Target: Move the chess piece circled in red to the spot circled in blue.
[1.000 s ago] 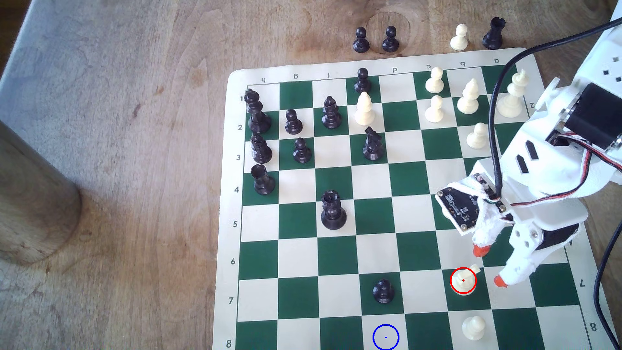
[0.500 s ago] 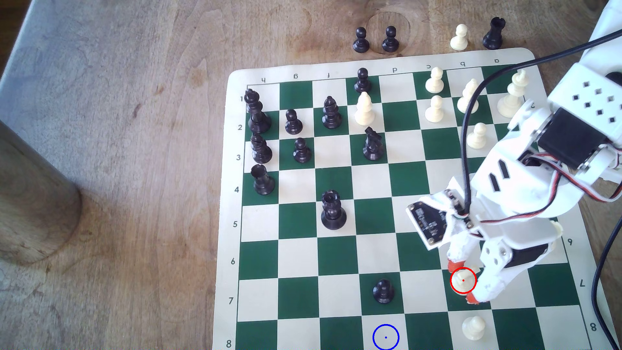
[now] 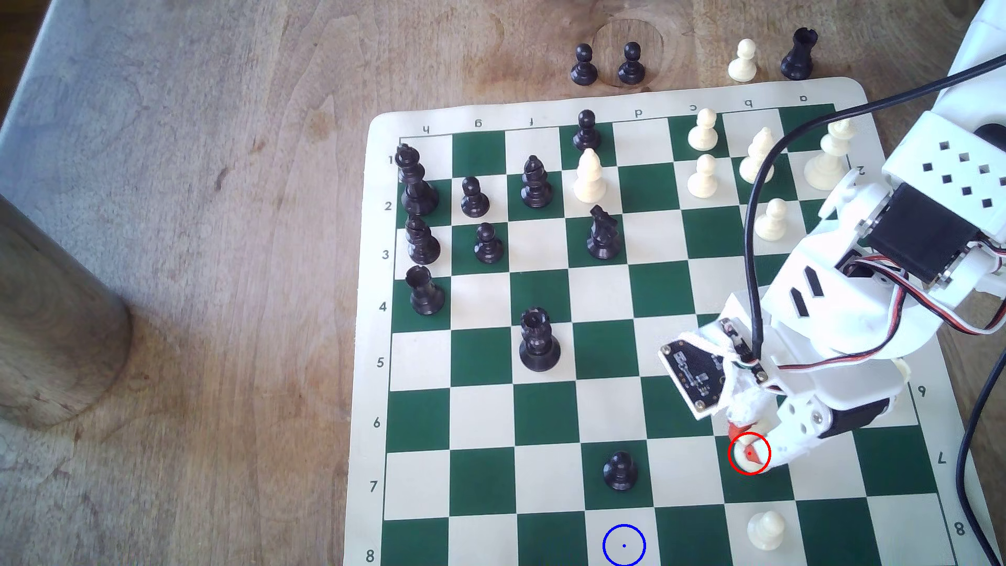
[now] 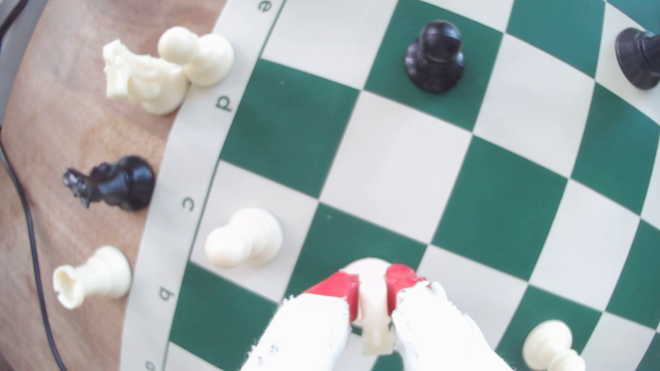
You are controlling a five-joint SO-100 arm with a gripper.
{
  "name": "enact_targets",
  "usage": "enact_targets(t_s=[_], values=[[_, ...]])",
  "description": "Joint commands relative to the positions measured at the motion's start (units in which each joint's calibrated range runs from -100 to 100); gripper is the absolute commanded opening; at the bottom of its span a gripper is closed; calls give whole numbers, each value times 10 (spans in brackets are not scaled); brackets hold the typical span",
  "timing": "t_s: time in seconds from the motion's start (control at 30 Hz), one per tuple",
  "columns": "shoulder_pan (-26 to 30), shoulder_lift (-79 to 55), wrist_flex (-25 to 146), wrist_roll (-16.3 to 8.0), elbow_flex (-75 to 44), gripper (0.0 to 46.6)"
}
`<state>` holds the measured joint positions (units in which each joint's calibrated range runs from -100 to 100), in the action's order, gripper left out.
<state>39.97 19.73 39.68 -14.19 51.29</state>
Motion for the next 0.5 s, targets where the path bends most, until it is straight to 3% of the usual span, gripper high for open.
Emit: enact_targets(t_s=[0.0, 0.27, 0.47], values=[[-9, 89, 25, 0, -60, 4], [-11, 67, 12, -8, -139, 4], [-10, -22, 11, -7, -226, 4]])
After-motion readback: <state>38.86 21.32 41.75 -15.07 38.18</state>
